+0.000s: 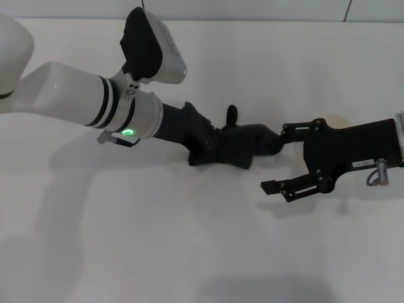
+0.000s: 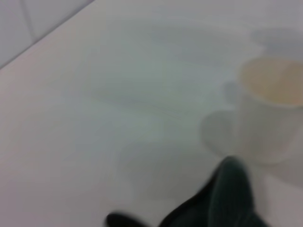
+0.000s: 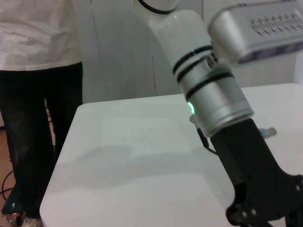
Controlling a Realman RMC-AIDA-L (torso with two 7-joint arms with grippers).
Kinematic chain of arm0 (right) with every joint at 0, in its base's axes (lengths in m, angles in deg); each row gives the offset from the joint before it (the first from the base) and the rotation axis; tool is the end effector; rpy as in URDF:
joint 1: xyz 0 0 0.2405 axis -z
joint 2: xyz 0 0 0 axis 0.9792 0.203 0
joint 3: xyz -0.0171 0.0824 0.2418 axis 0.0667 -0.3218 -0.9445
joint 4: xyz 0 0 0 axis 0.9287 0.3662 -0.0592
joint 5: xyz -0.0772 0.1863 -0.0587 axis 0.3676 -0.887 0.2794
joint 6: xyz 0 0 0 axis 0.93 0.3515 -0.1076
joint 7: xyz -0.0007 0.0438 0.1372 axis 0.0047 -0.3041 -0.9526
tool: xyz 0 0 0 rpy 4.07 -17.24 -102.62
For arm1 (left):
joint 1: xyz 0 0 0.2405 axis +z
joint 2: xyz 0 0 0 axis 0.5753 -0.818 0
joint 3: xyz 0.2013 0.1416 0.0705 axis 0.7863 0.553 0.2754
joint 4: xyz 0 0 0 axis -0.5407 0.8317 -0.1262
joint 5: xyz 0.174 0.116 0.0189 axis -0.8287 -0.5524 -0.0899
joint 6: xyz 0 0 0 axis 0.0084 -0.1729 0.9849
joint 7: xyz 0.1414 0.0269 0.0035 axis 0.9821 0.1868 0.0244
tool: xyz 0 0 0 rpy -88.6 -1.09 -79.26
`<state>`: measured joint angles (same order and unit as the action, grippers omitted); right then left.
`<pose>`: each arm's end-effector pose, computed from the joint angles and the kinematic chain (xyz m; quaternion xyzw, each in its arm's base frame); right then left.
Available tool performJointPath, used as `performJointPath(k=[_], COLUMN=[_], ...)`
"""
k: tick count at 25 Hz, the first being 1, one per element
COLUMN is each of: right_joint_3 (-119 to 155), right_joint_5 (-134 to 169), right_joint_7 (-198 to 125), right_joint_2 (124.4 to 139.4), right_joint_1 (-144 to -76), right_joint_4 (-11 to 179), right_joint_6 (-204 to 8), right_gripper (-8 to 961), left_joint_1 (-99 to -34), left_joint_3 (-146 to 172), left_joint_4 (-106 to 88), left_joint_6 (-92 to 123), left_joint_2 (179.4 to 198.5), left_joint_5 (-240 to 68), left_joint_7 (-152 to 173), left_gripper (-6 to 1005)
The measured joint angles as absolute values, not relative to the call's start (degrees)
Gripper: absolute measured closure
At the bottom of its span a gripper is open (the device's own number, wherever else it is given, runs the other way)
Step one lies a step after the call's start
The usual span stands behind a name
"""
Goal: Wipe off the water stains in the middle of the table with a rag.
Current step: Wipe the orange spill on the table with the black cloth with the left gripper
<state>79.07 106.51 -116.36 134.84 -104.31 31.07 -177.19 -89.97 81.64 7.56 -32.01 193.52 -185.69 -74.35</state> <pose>0.2114 0.3268 0.0008 -0.9839 0.0515 0.1576 0.0663 -0.1829 0.3981 -0.1086 -0.9885 -0.1090 -0.0046 0.1049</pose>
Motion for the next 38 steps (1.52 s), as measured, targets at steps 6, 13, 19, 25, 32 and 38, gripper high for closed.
performJointPath(k=[6,13,19,25,32,38], right_joint_3=[81.4,81.6,81.7,81.6,79.7,77.7], right_joint_5=[104.9,104.8,104.8,104.4,103.5,103.8], right_joint_7=[-116.3,-116.3,-116.3,-116.2,-116.2,-116.1], right_joint_2=[134.73,134.69,134.65,134.67,134.23,133.98], right_joint_1=[-104.5,-104.5,-104.5,-104.5,-103.8,-103.5], right_joint_4=[31.1,31.1,31.1,30.9,30.4,30.3], right_joint_6=[-175.5,-175.3,-175.3,-175.5,-175.9,-175.6], right_gripper=[110,110,110,110,110,110], left_joint_1=[-89.3,-89.0,-88.9,-88.4,-86.2,-84.5], left_joint_3=[81.6,81.2,83.2,86.7,86.8,86.8], left_joint_4=[7.4,7.8,8.8,11.5,15.3,18.0], left_joint_6=[-28.7,-25.0,-28.1,-36.3,-43.8,-48.0], left_joint_2=[193.49,193.53,193.75,193.64,193.39,193.14], left_joint_5=[-185.5,-185.3,-183.8,-179.9,-180.3,-182.8], left_joint_7=[-75.5,-77.5,-76.8,-75.7,-75.9,-78.1], left_gripper=[938,930,923,915,907,899])
